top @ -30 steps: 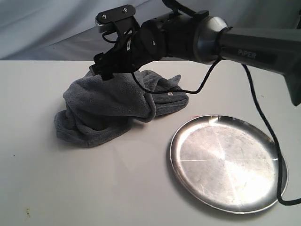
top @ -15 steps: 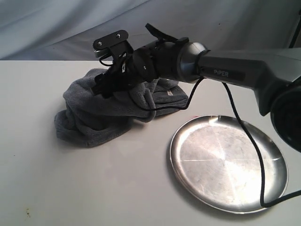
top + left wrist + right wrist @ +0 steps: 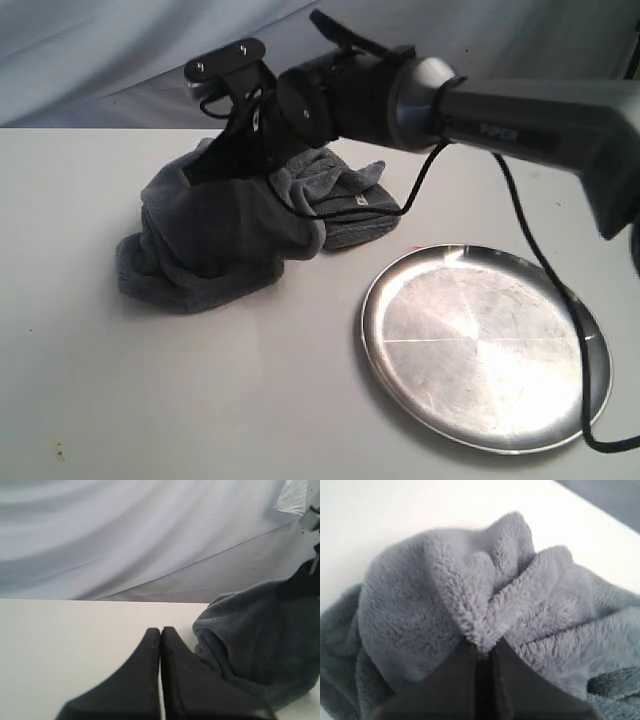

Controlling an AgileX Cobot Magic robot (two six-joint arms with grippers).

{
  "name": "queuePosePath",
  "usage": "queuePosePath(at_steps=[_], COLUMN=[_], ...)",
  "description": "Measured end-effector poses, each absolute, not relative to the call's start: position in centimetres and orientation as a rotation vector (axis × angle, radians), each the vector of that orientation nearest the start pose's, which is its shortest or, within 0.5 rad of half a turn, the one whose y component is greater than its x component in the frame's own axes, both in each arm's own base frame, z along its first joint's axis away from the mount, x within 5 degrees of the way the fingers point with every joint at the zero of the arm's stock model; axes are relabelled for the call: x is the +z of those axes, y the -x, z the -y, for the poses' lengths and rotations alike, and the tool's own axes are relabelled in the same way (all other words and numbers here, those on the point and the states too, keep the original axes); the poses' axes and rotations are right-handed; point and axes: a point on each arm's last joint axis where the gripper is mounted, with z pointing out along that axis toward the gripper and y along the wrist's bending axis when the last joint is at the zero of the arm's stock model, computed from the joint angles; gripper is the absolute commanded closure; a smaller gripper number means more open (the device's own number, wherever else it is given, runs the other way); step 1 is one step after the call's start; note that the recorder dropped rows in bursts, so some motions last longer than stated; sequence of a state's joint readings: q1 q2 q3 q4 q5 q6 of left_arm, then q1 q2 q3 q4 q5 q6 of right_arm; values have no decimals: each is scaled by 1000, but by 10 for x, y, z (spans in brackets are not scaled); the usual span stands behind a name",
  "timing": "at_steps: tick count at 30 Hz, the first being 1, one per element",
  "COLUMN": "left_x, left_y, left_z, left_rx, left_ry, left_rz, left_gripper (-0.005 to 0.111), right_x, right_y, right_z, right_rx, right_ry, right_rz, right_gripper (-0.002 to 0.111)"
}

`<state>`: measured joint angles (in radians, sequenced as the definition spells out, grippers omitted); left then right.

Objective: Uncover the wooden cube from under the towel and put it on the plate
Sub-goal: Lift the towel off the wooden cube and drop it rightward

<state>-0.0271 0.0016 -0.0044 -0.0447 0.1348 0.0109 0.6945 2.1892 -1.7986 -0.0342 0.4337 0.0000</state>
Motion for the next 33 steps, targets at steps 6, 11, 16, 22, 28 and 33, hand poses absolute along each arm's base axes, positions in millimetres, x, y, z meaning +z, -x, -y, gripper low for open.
queuePosePath(at_steps=[6,11,16,22,28,33], left_x=[202,202,202,202,202,202], left_y=[-56,-56,-56,-56,-56,-56], left_z=[2,2,2,2,2,2], left_rx=[-52,-52,-52,-52,-52,-52], left_ry=[0,0,0,0,0,0], left_rz=[-1616,-1616,-1616,-1616,-1616,-1616], left_gripper=[105,105,105,105,105,105], right_x=[288,337,377,403,404,406], right_y=[-375,-358,-340,-331,-354,-379], right_z=[-312,-295,-277,-256,-219,-174], right_rx=[352,324,287,172,54,11], right_ry=[782,783,781,776,638,455], right_rz=[-2069,-2003,-1938,-1901,-1952,-1975], right_gripper=[108,108,108,108,108,108])
